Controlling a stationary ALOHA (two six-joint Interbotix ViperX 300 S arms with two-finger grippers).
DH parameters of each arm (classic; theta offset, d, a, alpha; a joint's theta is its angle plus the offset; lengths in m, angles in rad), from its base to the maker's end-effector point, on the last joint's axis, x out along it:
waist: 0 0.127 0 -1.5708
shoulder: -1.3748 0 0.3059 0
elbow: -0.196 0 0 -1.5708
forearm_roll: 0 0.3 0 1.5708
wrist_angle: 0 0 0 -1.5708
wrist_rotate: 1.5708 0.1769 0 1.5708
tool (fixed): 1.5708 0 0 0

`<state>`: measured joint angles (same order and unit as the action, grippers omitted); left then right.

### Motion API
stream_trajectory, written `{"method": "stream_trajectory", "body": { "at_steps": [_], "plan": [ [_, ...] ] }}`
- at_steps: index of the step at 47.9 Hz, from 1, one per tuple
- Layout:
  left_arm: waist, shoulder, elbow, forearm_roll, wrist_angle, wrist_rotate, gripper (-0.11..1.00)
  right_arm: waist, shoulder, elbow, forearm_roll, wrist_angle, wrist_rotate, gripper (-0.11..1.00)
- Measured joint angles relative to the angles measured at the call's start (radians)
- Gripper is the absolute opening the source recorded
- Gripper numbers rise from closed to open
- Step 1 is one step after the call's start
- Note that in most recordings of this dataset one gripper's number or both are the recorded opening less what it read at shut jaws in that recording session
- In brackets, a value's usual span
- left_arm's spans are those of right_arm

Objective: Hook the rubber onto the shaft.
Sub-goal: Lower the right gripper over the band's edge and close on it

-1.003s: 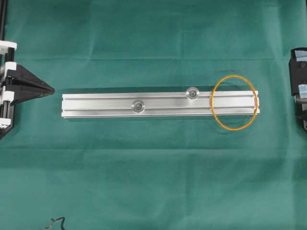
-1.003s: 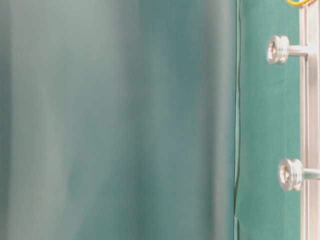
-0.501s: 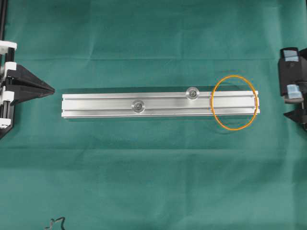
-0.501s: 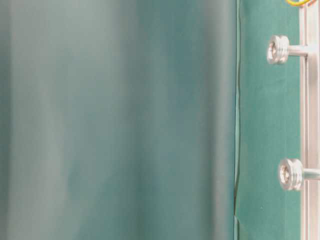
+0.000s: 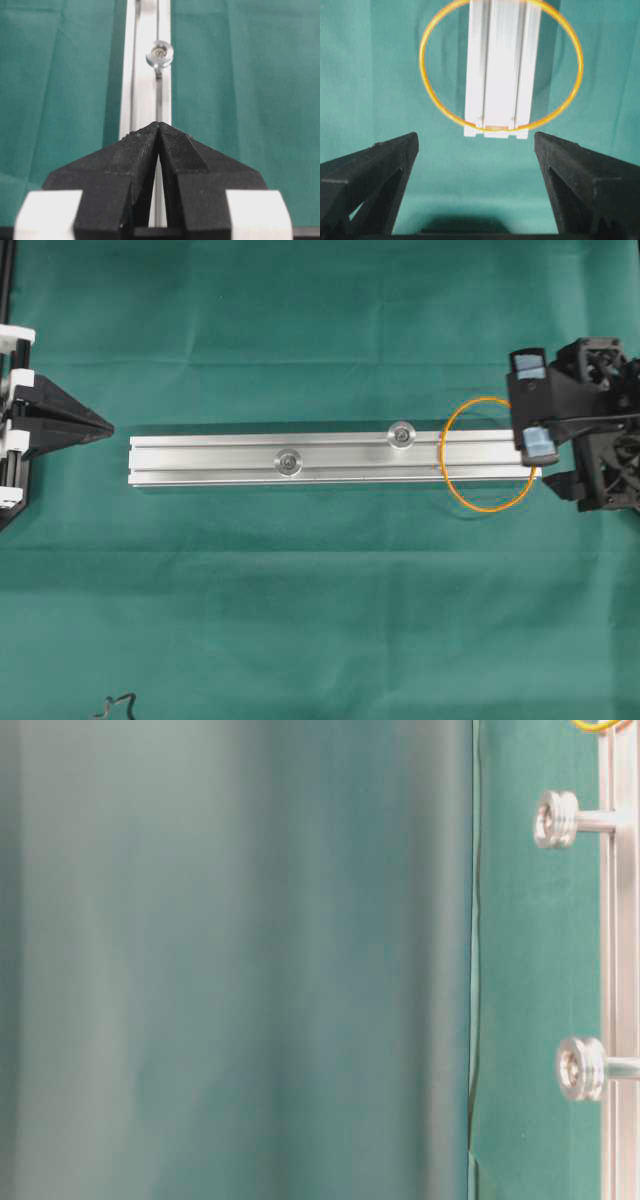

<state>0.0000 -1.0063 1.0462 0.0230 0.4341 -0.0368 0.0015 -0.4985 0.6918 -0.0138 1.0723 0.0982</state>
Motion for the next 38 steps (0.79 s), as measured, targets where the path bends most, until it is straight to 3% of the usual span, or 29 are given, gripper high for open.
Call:
{"method": "stream_trajectory", "body": {
  "at_steps": [38],
  "plan": [
    [0.002, 0.000, 0.000, 0.000, 0.000, 0.000, 0.02, 0.000, 0.020, -0.008, 0.002, -0.005, -0.002, 0.98]
  ]
}}
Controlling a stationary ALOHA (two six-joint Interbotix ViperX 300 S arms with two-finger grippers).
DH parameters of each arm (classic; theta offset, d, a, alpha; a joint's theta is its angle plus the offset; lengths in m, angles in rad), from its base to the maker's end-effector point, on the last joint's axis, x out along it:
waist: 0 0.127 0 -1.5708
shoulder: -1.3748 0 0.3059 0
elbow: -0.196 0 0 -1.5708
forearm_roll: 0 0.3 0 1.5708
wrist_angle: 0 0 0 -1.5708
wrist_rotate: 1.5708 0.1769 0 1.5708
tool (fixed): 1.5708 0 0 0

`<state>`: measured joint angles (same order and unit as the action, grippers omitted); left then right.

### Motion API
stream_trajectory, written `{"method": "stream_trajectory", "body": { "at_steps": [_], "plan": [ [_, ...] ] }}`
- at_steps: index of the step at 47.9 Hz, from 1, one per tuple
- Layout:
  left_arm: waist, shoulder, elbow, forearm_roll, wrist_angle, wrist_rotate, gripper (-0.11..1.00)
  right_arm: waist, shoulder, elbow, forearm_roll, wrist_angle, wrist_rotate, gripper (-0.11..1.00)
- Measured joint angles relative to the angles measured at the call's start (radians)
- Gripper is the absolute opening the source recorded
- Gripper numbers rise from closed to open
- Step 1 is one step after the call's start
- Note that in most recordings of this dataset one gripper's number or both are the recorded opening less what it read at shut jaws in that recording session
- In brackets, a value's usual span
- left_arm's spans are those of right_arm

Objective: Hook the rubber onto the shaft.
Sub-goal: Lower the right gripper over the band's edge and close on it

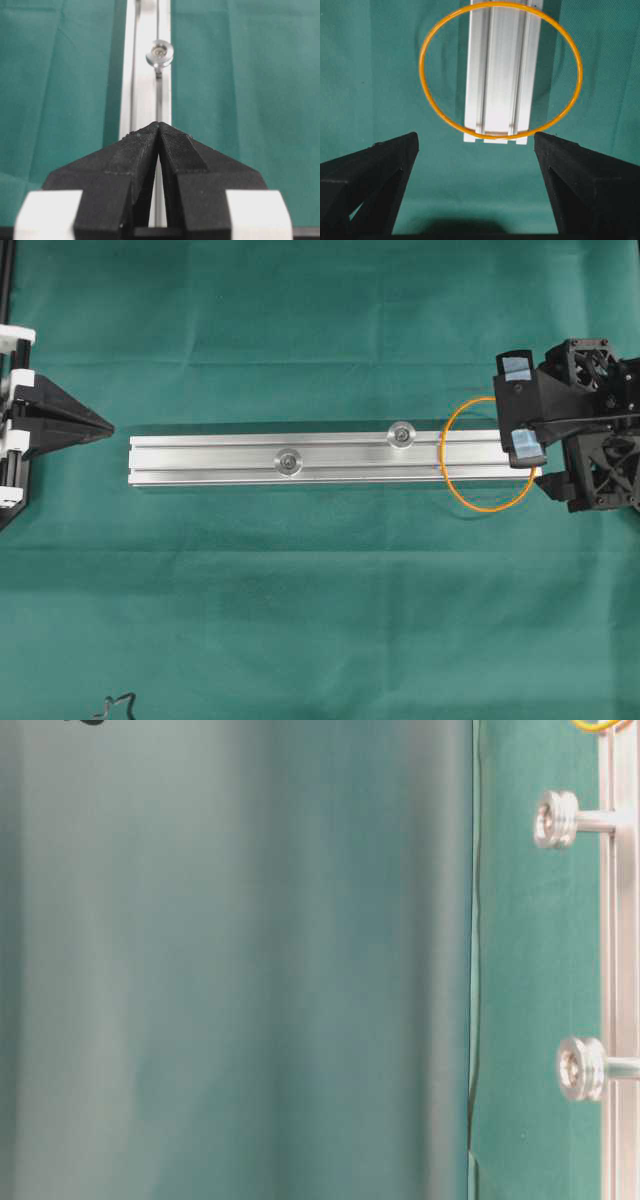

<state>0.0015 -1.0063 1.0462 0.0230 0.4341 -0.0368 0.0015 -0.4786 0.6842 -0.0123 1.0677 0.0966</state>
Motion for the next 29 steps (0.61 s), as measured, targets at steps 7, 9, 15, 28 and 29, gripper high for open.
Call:
{"method": "stream_trajectory", "body": {
  "at_steps": [7, 9, 15, 28, 29],
  "plan": [
    [0.000, 0.000, 0.000, 0.000, 0.002, 0.000, 0.02, 0.000, 0.005, 0.000, 0.000, -0.002, 0.000, 0.98],
    [0.000, 0.000, 0.000, 0.000, 0.002, 0.000, 0.02, 0.000, 0.008, -0.002, 0.002, 0.000, 0.000, 0.98],
    [-0.002, 0.000, 0.000, 0.000, 0.002, 0.000, 0.02, 0.002, 0.015, -0.002, 0.008, -0.002, 0.000, 0.98],
    [-0.002, 0.000, 0.000, 0.000, 0.002, 0.000, 0.02, 0.035, 0.048, 0.008, 0.015, -0.063, 0.006, 0.98],
    [-0.002, 0.000, 0.000, 0.000, 0.002, 0.000, 0.02, 0.037, 0.051, 0.009, 0.015, -0.069, 0.006, 0.98]
  ]
}}
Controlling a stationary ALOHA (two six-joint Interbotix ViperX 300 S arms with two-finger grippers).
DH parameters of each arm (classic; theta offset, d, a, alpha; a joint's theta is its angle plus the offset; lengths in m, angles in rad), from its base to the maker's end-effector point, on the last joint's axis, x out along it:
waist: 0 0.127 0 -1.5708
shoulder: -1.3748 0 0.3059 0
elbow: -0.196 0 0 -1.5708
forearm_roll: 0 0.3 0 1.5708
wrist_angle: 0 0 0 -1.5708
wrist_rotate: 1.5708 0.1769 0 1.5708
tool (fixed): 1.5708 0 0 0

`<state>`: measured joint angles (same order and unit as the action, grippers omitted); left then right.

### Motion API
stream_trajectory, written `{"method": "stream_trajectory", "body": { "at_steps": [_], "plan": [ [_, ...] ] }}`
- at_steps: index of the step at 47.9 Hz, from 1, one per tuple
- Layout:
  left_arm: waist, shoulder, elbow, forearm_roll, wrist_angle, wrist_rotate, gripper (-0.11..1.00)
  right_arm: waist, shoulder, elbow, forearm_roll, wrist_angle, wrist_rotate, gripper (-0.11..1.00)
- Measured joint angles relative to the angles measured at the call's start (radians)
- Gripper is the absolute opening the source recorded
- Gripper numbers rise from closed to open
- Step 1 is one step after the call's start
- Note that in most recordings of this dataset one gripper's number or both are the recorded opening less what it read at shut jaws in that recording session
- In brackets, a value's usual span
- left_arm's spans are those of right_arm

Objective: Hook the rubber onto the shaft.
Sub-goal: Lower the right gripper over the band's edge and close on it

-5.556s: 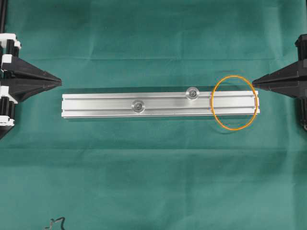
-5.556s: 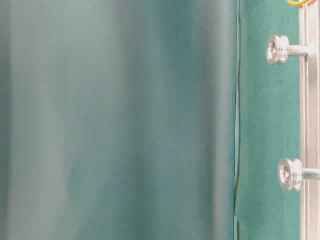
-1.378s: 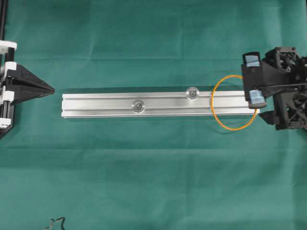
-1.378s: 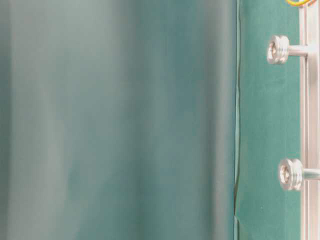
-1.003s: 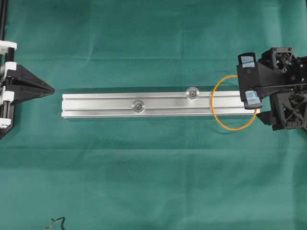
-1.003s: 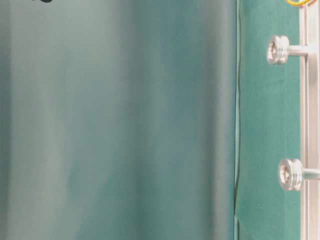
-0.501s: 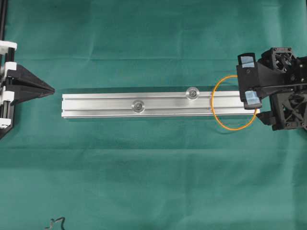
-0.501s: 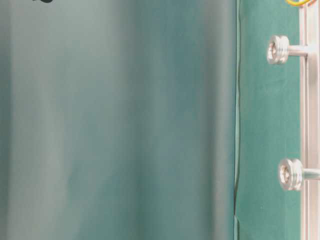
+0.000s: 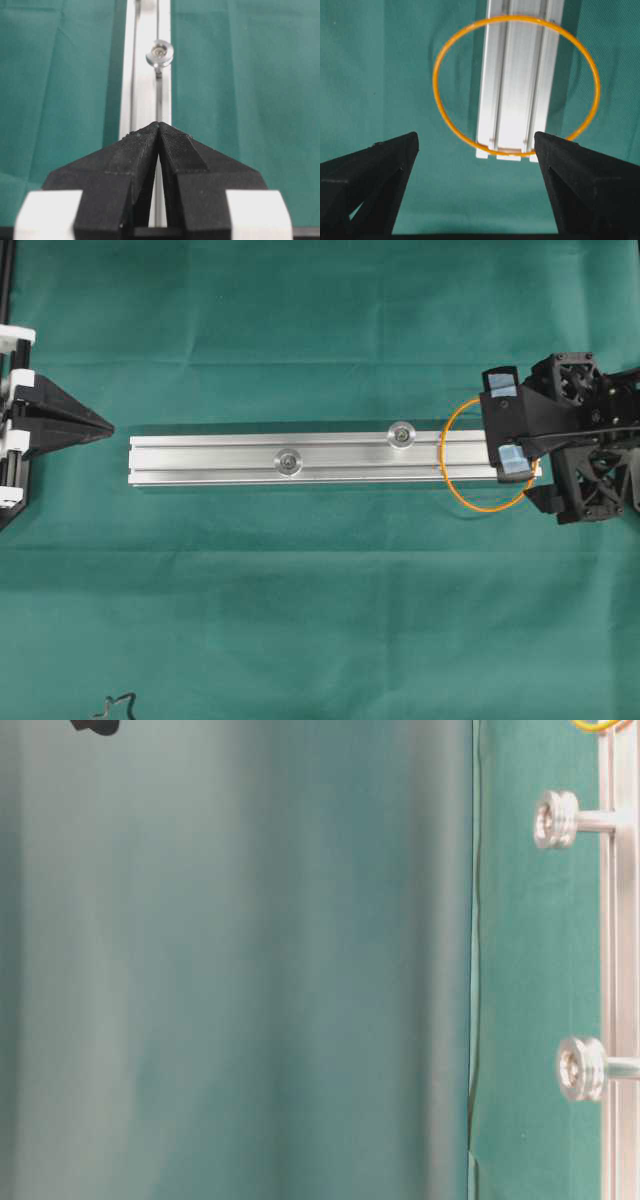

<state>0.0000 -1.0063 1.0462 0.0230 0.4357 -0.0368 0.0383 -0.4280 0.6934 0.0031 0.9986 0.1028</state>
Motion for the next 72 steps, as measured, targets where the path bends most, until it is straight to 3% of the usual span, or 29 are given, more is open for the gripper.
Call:
{"method": "stream_trajectory", "body": {
  "at_steps": [14, 34, 72],
  "plan": [
    [0.000, 0.000, 0.000, 0.000, 0.000, 0.000, 0.02, 0.020, 0.028, 0.041, 0.006, -0.055, 0.003, 0.98],
    [0.000, 0.002, 0.000, 0.000, 0.000, 0.000, 0.02, 0.052, 0.078, 0.112, 0.072, -0.192, 0.009, 0.98],
    [0.002, 0.003, 0.000, 0.000, 0.000, 0.000, 0.02, 0.104, 0.239, 0.193, 0.095, -0.411, 0.008, 0.98]
  ]
}}
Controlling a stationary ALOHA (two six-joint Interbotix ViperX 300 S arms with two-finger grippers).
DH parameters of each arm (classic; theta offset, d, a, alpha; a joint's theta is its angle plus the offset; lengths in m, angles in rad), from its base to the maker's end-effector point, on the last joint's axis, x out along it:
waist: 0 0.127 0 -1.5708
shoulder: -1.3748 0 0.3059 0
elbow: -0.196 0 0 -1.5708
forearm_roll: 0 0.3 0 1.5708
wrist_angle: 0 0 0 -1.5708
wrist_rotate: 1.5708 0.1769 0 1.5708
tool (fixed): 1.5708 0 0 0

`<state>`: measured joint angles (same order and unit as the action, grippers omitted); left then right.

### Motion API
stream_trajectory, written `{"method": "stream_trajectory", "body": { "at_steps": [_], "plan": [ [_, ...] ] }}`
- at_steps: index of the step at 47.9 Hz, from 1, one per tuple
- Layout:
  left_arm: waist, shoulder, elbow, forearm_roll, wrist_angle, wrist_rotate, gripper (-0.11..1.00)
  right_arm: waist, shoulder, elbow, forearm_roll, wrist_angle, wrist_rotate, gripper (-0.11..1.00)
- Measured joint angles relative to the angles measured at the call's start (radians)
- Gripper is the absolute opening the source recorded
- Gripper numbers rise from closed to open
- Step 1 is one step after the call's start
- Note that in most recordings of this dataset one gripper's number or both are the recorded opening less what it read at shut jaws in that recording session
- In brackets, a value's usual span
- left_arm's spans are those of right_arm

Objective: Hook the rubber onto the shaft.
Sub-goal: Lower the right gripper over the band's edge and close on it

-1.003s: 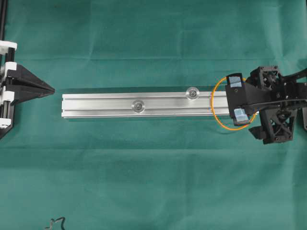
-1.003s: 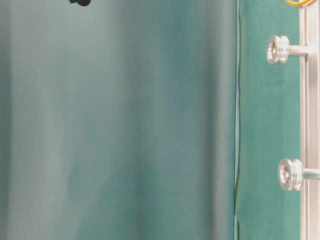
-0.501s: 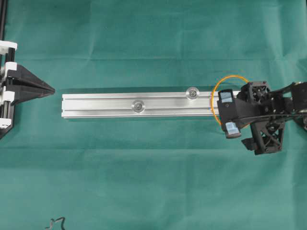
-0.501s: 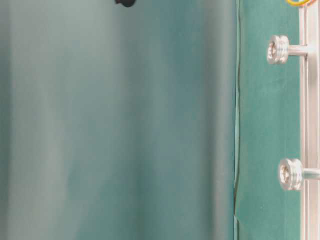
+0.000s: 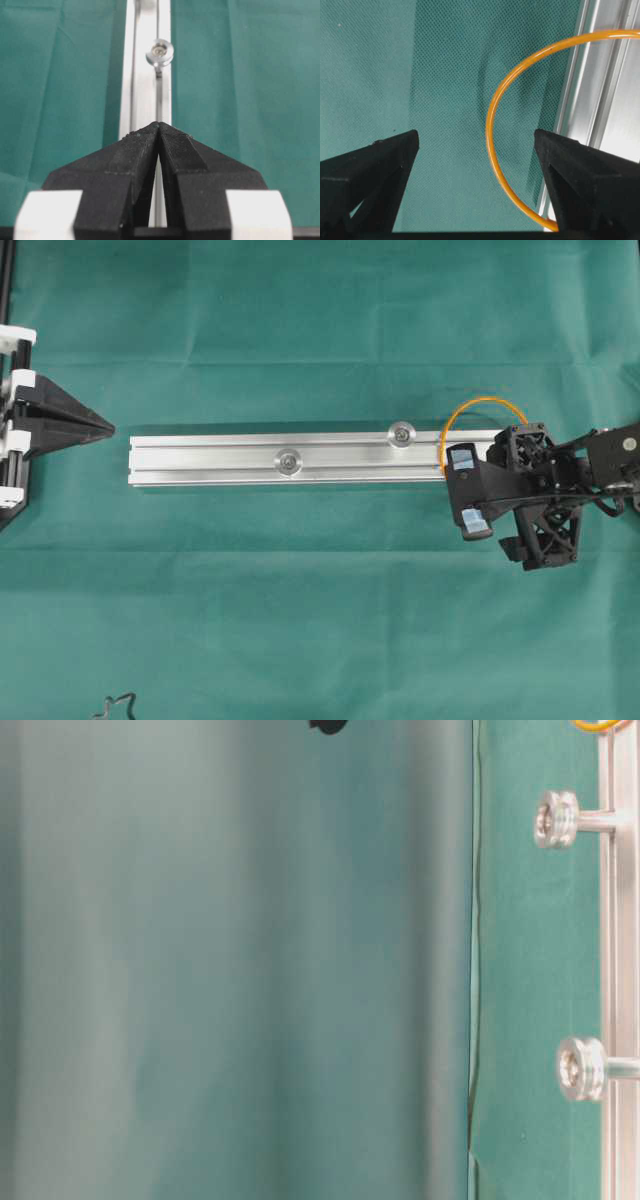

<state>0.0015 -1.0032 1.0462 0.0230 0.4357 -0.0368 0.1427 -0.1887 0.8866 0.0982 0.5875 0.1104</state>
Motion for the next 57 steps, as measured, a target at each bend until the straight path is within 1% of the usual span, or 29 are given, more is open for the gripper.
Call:
{"method": "stream_trajectory", "body": {
  "at_steps": [17, 28, 34, 38, 42, 44, 49, 50, 53, 57],
  "plan": [
    [0.000, 0.000, 0.000, 0.000, 0.000, -0.002, 0.02, 0.000, 0.014, 0.015, 0.000, -0.044, 0.000, 0.98],
    [-0.002, 0.000, 0.000, 0.000, 0.000, 0.000, 0.02, 0.002, 0.017, 0.015, 0.000, -0.052, 0.002, 0.98],
    [-0.002, 0.000, 0.000, 0.000, 0.000, 0.000, 0.02, 0.002, 0.017, 0.015, -0.002, -0.054, 0.002, 0.97],
    [0.000, 0.002, 0.000, 0.000, -0.002, -0.002, 0.02, 0.002, 0.017, 0.015, 0.000, -0.054, 0.000, 0.94],
    [-0.002, 0.002, 0.000, 0.000, 0.000, 0.000, 0.02, 0.002, 0.017, 0.015, -0.002, -0.054, 0.002, 0.85],
    [-0.002, 0.002, 0.000, 0.000, 0.000, 0.000, 0.02, 0.000, 0.017, 0.014, 0.000, -0.054, 0.000, 0.78],
    [-0.002, 0.002, 0.000, 0.000, 0.000, 0.000, 0.02, 0.002, 0.017, 0.015, 0.000, -0.054, 0.002, 0.54],
    [0.000, 0.002, 0.000, 0.000, 0.000, 0.000, 0.02, 0.002, 0.017, 0.015, -0.002, -0.054, 0.002, 0.47],
    [-0.002, 0.000, 0.000, 0.000, 0.000, 0.000, 0.02, 0.002, 0.017, 0.015, 0.000, -0.054, 0.002, 0.31],
    [0.000, 0.002, 0.000, -0.002, 0.000, 0.000, 0.02, 0.002, 0.017, 0.014, -0.002, -0.054, 0.002, 0.15]
  ]
}}
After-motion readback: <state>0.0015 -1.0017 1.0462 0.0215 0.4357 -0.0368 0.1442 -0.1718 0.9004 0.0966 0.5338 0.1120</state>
